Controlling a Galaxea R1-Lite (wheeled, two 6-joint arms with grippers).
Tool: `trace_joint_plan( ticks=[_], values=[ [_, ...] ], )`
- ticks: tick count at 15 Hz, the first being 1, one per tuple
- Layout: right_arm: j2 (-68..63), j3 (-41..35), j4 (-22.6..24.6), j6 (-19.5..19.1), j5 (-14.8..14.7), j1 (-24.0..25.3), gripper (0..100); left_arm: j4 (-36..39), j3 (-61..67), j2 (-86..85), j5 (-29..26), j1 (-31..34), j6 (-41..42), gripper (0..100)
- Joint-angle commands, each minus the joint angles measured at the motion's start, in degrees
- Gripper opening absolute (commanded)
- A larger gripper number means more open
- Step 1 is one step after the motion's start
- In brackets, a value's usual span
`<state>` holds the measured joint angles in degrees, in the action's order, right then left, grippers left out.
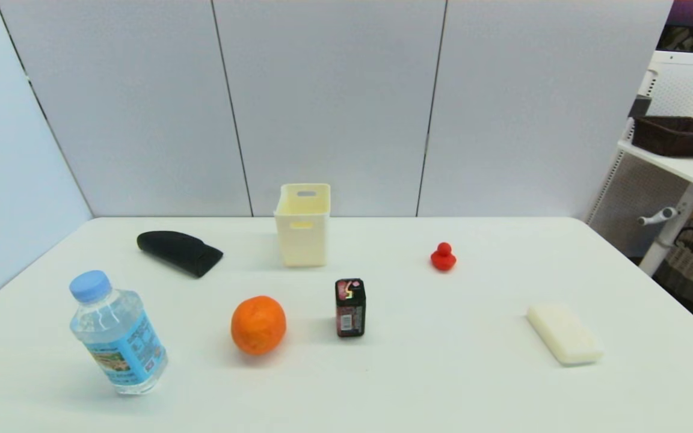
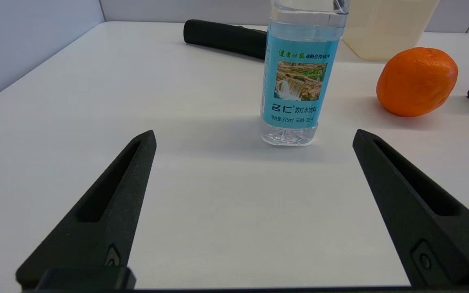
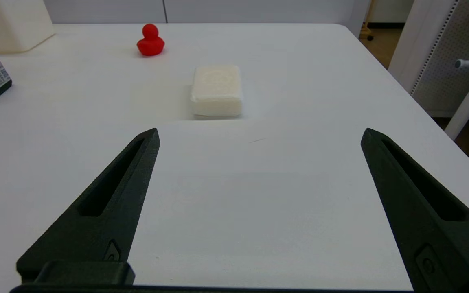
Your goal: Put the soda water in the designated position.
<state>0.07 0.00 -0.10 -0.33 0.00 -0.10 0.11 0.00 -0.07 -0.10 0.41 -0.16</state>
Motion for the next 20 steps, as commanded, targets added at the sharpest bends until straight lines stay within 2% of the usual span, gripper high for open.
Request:
trace_joint_plan(
  ticks=[1,20],
  values=[
    [0.10,0.00,0.01,-0.02,0.00,0.01,100,0.07,0.00,0.07,0.01,0.02,-0.02,100],
    [0.10,0.00,0.01,-0.02,0.00,0.01,100,-0.20,0.00,0.07,0.01,0.02,-0.02,100]
  ],
)
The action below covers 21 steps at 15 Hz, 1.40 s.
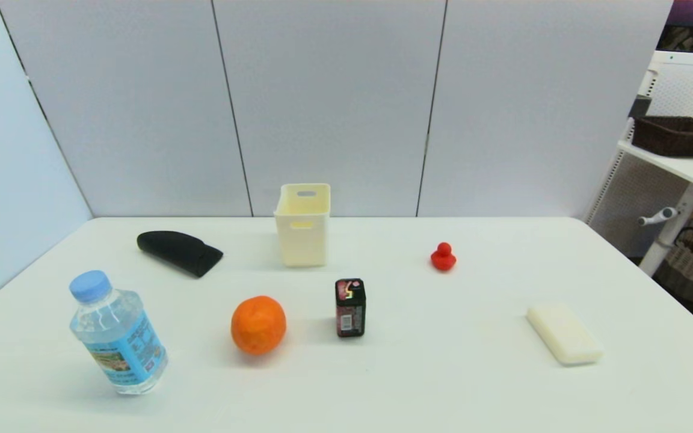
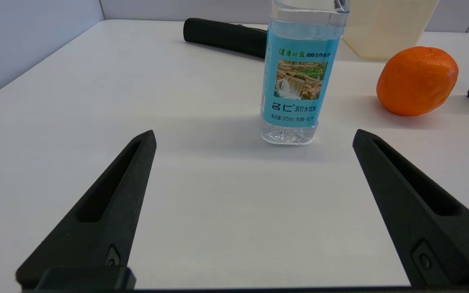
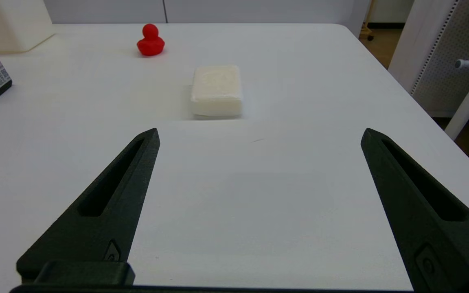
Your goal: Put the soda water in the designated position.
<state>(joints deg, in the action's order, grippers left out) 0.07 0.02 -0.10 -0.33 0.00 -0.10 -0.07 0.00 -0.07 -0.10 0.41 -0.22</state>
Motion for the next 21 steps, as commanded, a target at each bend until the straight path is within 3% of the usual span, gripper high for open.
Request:
trace_joint_plan(
  ticks=[1,5,12,17,21],
  values=[
    [-0.07,-0.02,0.01,-0.02,0.00,0.01,100,0.07,0.00,0.07,0.01,0.02,-0.13,100],
    [-0.07,0.06,0.01,-0.02,0.00,0.01,100,3.06,-5.27,11.32,-0.43,-0.06,0.83,100],
    [0.10,-0.02,0.01,-0.02,0.00,0.01,100,5.35,-28.04,34.53,-0.61,-1.12,1.54,100],
    [0.10,-0.02,0.01,-0.02,0.00,0.01,100,18.71,-23.99,42.88,-4.56,-1.29,1.01,100],
    [0.10,-0.02,0.01,-0.02,0.00,0.01,100,30.22,-16.00,47.97,-13.96,-1.29,-1.10,100]
  ],
)
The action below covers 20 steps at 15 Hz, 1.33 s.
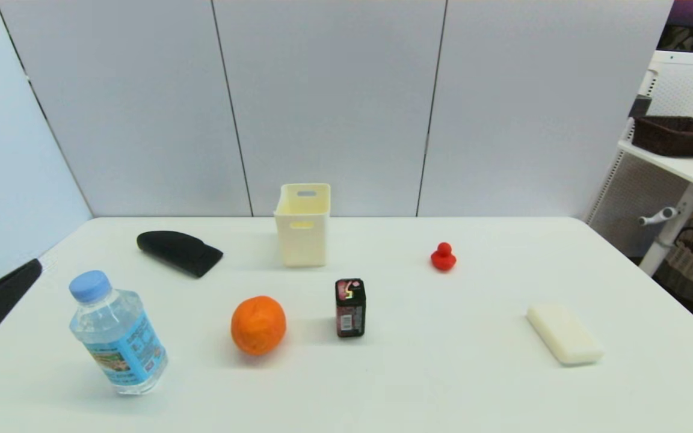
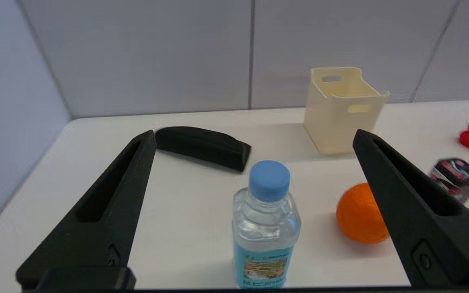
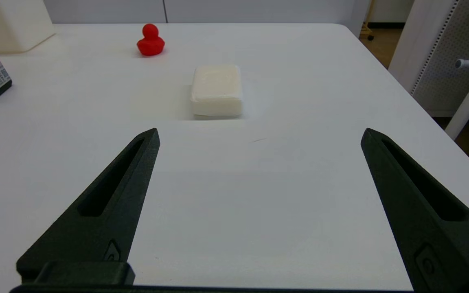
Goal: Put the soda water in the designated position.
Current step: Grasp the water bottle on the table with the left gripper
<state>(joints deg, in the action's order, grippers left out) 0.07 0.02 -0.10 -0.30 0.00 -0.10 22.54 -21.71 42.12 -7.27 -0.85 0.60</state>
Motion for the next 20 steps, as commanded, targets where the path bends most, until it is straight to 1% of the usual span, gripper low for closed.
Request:
trace_joint_plan(
  ticks=[1,5,7,9,10,12,13,17,20],
  values=[
    [-0.07,-0.02,0.01,-0.05,0.00,0.01,100,8.05,6.59,6.31,-8.12,0.06,-2.09,100],
    [-0.07,0.06,0.01,-0.05,0.00,0.10,100,8.57,7.56,7.19,-9.96,-0.99,-2.36,100],
    [0.10,-0.02,0.01,-0.05,0.00,0.01,100,9.54,8.62,8.33,-12.25,-0.99,-2.36,100],
    [0.10,-0.02,0.01,-0.05,0.00,0.01,100,10.24,11.08,8.33,-12.33,-1.08,-2.36,100],
    [-0.07,0.06,0.01,-0.05,0.00,0.01,100,13.06,13.01,8.77,-12.33,-1.43,-2.44,100],
    [-0.07,0.06,0.01,-0.05,0.00,0.01,100,22.02,17.14,11.85,-12.25,-1.87,-3.41,100],
    [0.10,0.06,0.01,-0.05,0.00,0.10,100,24.92,18.81,13.08,-12.25,-2.05,-4.29,100],
    [0.10,-0.02,0.01,-0.05,0.00,0.01,100,33.36,21.18,19.76,-12.07,-1.96,-5.52,100],
    [-0.07,-0.02,0.01,-0.05,0.00,0.01,100,37.14,21.62,25.91,-11.89,-1.78,-5.61,100]
  ],
)
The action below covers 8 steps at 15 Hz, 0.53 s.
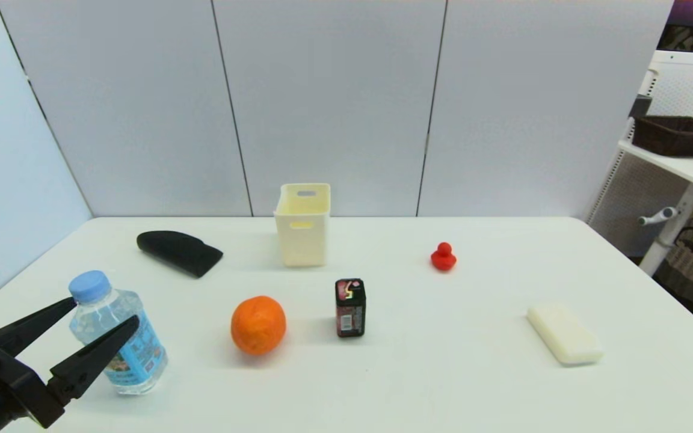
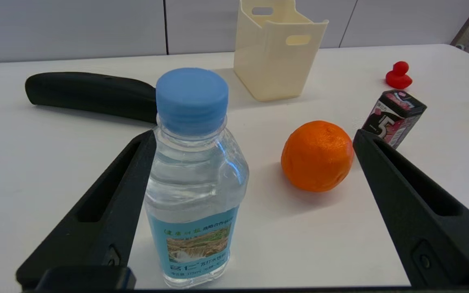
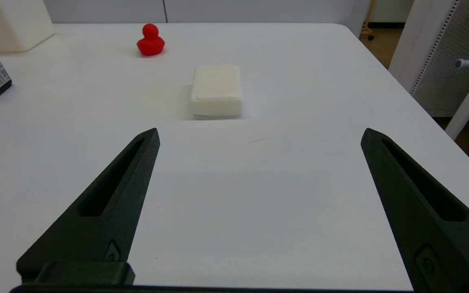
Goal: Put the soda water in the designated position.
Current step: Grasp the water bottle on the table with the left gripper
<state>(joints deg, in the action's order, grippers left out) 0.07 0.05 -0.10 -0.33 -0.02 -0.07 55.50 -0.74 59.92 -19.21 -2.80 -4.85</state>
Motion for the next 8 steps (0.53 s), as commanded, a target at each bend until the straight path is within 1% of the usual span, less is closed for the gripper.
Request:
trace_joint_plan(
  ticks=[1,4,8],
  values=[
    [-0.07,-0.05,0.01,-0.02,0.02,-0.01,100,4.88,0.66,9.78,0.14,0.17,-0.16,100],
    [-0.07,0.04,0.01,-0.02,0.02,-0.01,100,5.49,0.66,14.44,1.46,0.17,-0.25,100],
    [-0.07,0.04,0.01,-0.02,0.02,-0.01,100,5.58,0.66,17.25,1.63,0.17,-1.21,100]
  ],
)
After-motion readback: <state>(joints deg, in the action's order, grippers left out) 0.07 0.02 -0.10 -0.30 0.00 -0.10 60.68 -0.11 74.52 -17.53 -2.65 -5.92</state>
